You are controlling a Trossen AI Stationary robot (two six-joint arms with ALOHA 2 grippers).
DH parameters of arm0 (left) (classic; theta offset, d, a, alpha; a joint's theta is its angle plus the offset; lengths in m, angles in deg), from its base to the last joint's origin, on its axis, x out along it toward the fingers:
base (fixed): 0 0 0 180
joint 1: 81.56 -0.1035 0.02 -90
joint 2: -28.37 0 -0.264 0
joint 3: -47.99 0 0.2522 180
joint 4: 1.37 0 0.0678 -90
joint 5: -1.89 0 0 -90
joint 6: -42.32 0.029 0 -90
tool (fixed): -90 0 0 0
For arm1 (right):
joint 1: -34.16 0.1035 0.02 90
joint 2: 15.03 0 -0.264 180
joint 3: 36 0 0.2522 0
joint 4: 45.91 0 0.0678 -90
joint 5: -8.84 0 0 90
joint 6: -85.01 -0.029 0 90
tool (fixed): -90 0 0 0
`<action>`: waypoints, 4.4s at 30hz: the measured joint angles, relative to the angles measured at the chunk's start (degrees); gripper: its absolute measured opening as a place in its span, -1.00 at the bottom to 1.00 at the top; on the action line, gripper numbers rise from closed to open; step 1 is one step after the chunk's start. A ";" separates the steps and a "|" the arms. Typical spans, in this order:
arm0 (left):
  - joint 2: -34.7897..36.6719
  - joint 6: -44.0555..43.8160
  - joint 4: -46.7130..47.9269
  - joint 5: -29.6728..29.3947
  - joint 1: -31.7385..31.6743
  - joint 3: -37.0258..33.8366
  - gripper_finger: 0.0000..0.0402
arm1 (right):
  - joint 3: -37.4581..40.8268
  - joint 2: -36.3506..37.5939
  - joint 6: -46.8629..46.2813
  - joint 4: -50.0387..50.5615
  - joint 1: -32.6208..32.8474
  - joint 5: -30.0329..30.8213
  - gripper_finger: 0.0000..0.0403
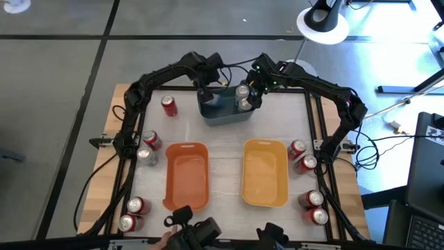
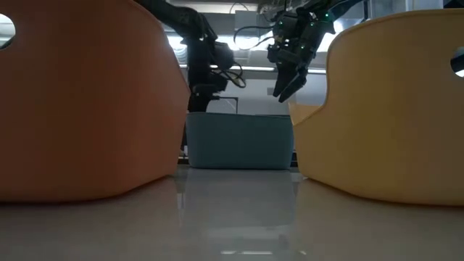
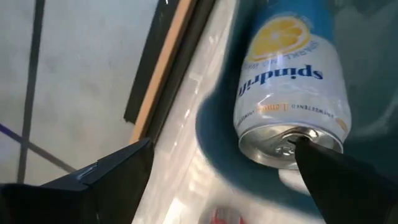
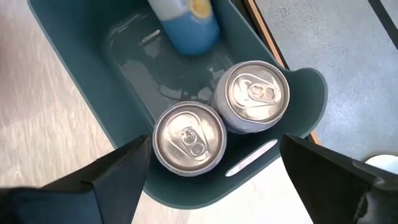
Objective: Sort soda cans
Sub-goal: Put the top blue-white soda can into the green bin, then put the blue-white soda can into the green bin
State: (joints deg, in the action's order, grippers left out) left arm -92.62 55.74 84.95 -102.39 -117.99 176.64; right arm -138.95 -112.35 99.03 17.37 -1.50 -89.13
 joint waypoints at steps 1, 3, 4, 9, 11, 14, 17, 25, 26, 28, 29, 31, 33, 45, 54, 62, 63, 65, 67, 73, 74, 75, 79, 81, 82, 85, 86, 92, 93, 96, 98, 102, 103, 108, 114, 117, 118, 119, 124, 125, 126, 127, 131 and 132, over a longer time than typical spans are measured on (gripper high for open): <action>-0.02 -0.05 -1.15 0.00 0.00 -0.17 0.89 | 0.00 0.00 0.00 0.00 0.01 -0.02 0.77; -0.02 -0.75 -2.86 0.00 -0.01 -0.17 0.89 | 0.00 0.00 0.00 0.00 0.00 0.00 0.77; -0.02 -0.83 -3.46 -0.01 -0.02 -0.17 0.89 | 0.00 0.00 0.00 0.00 0.00 0.00 0.77; -0.02 -1.15 -7.01 -0.03 0.04 -0.17 0.89 | 0.00 0.00 0.00 -0.02 0.00 0.00 0.77; -0.02 -1.30 -8.52 0.47 0.07 -0.17 0.89 | 0.00 0.00 0.00 -0.06 0.00 0.00 0.77; -0.02 -1.82 -11.97 1.23 0.11 -0.17 0.89 | 0.00 0.00 0.01 -0.09 0.00 -0.01 0.77; -0.02 -2.50 -14.53 2.33 0.11 -0.17 0.89 | 0.00 0.00 0.02 -0.13 0.00 -0.02 0.77; -1.03 -2.11 -19.03 6.78 0.95 -0.17 0.89 | 0.00 0.00 0.02 -0.15 0.00 0.00 0.77; -1.07 -1.82 -19.17 6.84 1.16 -0.17 0.89 | 0.00 0.00 0.02 -0.15 0.00 -0.02 0.77; -1.12 -1.12 -20.65 6.84 1.53 -0.17 0.89 | 0.00 0.00 0.02 -0.15 0.00 0.00 0.77; -1.11 -0.88 -20.98 6.79 1.66 -0.16 0.89 | 0.00 0.00 0.02 -0.15 0.01 -0.02 0.77; -0.60 -0.62 -19.67 6.75 1.75 0.11 0.89 | 0.00 0.00 0.02 -0.15 0.00 -0.01 0.77; 1.17 -0.88 -17.54 6.63 2.14 0.81 0.89 | 0.00 0.00 0.02 -0.16 0.00 -0.02 0.77; 23.58 -10.05 -2.65 6.25 10.95 1.51 0.89 | 0.02 0.00 0.04 -0.16 0.00 -0.15 0.77; 30.31 -21.35 14.09 6.20 19.67 1.51 0.89 | 0.02 0.00 -2.26 -0.15 0.02 -0.20 0.77; 36.92 -37.81 17.20 6.65 29.24 -8.33 0.89 | 0.02 0.00 -6.33 -0.06 0.03 -0.66 0.77; 38.49 -40.10 17.68 6.61 30.48 -10.54 0.89 | 0.02 0.00 -6.78 -0.04 0.07 -0.68 0.77; 41.25 -44.94 17.31 5.92 32.86 -14.45 0.89 | 0.02 0.00 -7.67 0.06 0.07 -0.68 0.77; 44.67 -49.81 17.58 4.99 35.21 -19.00 0.89 | 0.02 0.00 -8.02 0.16 0.07 -0.68 0.77; 52.25 -62.36 17.47 4.62 41.56 -30.00 0.89 | 0.02 0.00 -8.70 0.59 0.07 -0.68 0.77; 53.06 -63.91 17.42 4.63 42.43 -31.71 0.89 | 0.02 0.00 -9.21 0.59 0.07 -0.68 0.77; 53.61 -65.23 17.58 4.62 43.23 -33.31 0.89 | 0.02 0.00 -9.49 0.59 0.07 -0.68 0.77; 55.10 -69.27 17.50 4.63 45.99 -39.47 0.89 | 0.02 0.00 -9.74 0.59 0.07 -0.68 0.77; 55.10 -70.38 17.43 4.63 46.92 -41.98 0.89 | 0.02 0.00 -9.88 0.57 0.07 -0.68 0.77; 55.08 -70.71 17.41 4.63 47.28 -43.14 0.89 | 0.02 0.00 -9.95 0.57 0.07 -0.68 0.77; 55.10 -72.31 17.46 4.68 47.86 -46.61 0.89 | 0.02 0.00 -9.97 0.57 0.07 -0.68 0.77; 55.08 -72.70 17.42 5.02 47.87 -47.78 0.89 | 0.02 0.00 -9.97 0.55 0.07 -0.68 0.77; 55.08 -72.72 17.44 7.58 47.82 -53.43 0.89 | 0.02 0.00 -9.94 -0.14 0.07 -0.68 0.77; 55.08 -72.75 17.44 7.76 47.82 -54.15 0.89 | 0.02 0.00 -9.94 -0.15 0.07 -0.68 0.77; 55.08 -72.98 17.46 7.86 47.82 -56.08 0.89 | 0.02 0.00 -9.93 -0.15 0.07 -0.68 0.77; 55.08 -73.28 17.44 7.90 47.82 -57.06 0.89 | 0.02 0.00 -9.88 -0.15 0.07 -0.68 0.77; 55.08 -74.19 15.97 8.27 47.82 -59.36 0.89 | 0.02 0.00 -9.73 -0.15 0.07 -0.68 0.77; 55.07 -74.33 15.92 8.77 47.80 -60.06 0.89 | 0.02 0.00 -9.73 -0.15 0.07 -0.68 0.77; 55.03 -74.49 14.06 10.93 47.80 -63.38 0.89 | 0.02 0.00 -9.70 -0.36 0.07 -0.67 0.77; 55.05 -72.79 6.75 12.73 47.72 -67.85 0.89 | 0.02 0.00 -9.67 -1.97 0.07 -0.67 0.77; 54.37 -72.70 6.49 13.75 47.65 -68.17 0.89 | 0.02 0.00 -9.68 -2.47 0.09 -0.68 0.77; 54.37 -72.70 6.37 13.88 47.64 -68.17 0.89 | 0.02 0.00 -9.66 -2.69 0.09 -0.66 0.77; 54.43 -72.66 6.31 14.04 47.64 -68.17 0.89 | 0.02 0.00 -9.66 -2.78 0.08 -0.66 0.77; 54.40 -70.71 6.31 15.19 47.63 -68.17 0.89 | 0.02 0.00 -9.66 -3.02 0.07 -0.66 0.77; 54.40 -70.34 6.33 15.41 47.63 -68.17 0.89 | 0.02 0.00 -9.66 -3.02 0.07 -0.66 0.77; 54.40 -70.25 6.29 15.43 47.63 -68.17 0.88 | 0.02 0.00 -9.66 -3.02 0.07 -0.66 0.77; 54.40 -70.19 6.30 15.43 47.63 -68.17 0.86 | 0.02 0.00 -9.66 -3.02 0.08 -0.66 0.77; 54.40 -69.81 6.02 15.41 47.63 -68.17 0.68 | 0.02 0.00 -9.51 -3.04 0.09 -0.66 0.77; 54.42 -69.68 5.74 15.43 47.63 -68.16 0.62 | 0.02 0.00 -9.47 -3.04 0.09 -0.66 0.77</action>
State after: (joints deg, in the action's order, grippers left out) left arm -38.20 -13.94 90.69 -86.96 -70.36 108.48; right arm -138.93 -112.35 89.56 14.33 -1.41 -89.79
